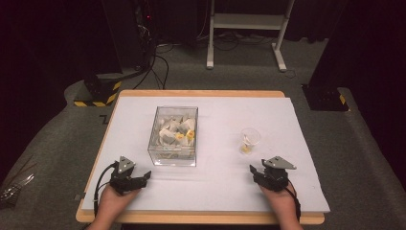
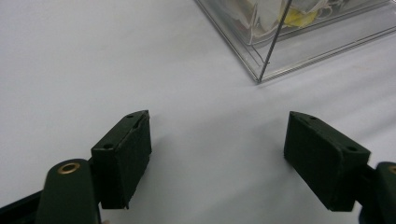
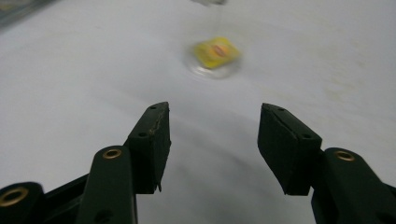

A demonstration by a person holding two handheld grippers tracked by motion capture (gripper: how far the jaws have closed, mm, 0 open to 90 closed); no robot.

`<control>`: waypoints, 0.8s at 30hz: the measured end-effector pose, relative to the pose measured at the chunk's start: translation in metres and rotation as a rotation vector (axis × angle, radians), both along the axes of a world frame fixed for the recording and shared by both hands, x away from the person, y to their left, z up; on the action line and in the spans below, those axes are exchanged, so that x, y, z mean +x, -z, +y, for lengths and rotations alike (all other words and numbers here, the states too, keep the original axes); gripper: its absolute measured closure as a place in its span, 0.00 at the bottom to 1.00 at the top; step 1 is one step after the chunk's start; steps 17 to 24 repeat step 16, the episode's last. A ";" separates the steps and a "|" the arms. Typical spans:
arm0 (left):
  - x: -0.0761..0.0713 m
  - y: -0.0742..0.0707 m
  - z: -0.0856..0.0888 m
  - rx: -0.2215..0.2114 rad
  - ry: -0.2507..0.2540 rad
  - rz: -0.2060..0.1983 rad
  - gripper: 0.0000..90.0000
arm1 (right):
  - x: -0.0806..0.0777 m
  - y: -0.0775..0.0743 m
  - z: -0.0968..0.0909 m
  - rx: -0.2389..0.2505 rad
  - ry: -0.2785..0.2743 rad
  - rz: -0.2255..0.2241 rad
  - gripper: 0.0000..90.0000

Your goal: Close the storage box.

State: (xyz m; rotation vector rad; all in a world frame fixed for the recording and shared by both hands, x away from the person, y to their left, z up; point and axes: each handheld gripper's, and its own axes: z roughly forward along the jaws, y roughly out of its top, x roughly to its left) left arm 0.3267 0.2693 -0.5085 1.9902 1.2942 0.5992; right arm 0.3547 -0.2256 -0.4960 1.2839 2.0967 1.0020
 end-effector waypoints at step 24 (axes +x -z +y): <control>0.001 0.000 0.000 -0.005 0.009 0.005 0.24 | 0.005 0.006 -0.035 -0.043 0.110 0.073 0.43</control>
